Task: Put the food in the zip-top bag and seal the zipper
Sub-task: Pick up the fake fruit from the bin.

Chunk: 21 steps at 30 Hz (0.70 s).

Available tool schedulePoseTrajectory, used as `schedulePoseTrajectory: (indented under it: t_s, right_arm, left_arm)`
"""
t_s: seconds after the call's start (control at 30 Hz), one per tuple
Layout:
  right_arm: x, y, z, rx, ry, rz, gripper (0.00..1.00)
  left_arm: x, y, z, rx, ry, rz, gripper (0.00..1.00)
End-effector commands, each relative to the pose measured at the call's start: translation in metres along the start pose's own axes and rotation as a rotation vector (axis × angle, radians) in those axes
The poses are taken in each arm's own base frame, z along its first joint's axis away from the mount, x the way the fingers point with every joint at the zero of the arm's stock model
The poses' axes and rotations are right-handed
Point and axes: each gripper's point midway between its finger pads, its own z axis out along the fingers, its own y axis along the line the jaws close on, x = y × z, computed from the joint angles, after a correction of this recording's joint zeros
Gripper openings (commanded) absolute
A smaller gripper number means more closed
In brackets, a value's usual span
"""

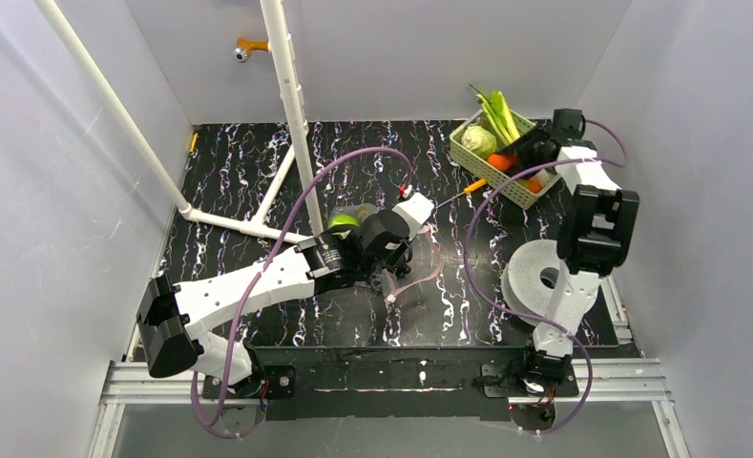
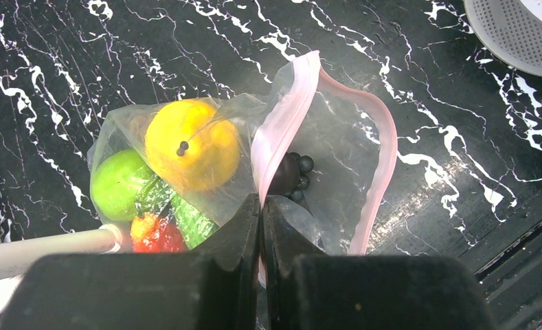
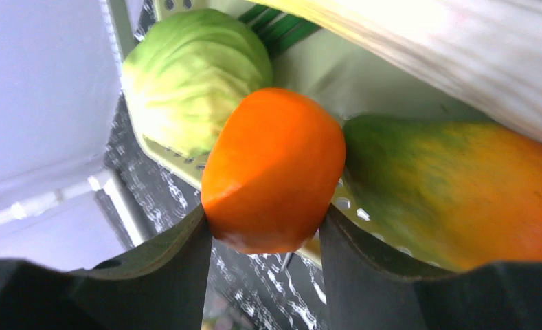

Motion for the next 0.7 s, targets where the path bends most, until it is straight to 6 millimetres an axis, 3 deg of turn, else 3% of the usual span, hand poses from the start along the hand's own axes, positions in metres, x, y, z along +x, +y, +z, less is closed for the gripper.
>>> schedulePoseTrajectory:
  t_s: [0.0, 0.17, 0.4, 0.67]
  right_arm:
    - [-0.019, 0.027, -0.053, -0.267, -0.071, 0.069, 0.06]
    - [-0.014, 0.014, -0.080, -0.419, -0.080, 0.085, 0.05]
    - [0.006, 0.025, -0.114, -0.573, -0.042, 0.037, 0.04]
    - [0.056, 0.029, -0.137, -0.638, 0.021, -0.011, 0.03]
  left_arm:
    - [-0.015, 0.006, -0.008, -0.030, -0.033, 0.003, 0.00]
    - [-0.016, 0.006, -0.008, -0.031, -0.036, 0.005, 0.00]
    - [-0.016, 0.003, -0.009, -0.018, -0.036, 0.005, 0.00]
    - [-0.015, 0.001, -0.008, -0.015, -0.032, 0.006, 0.00]
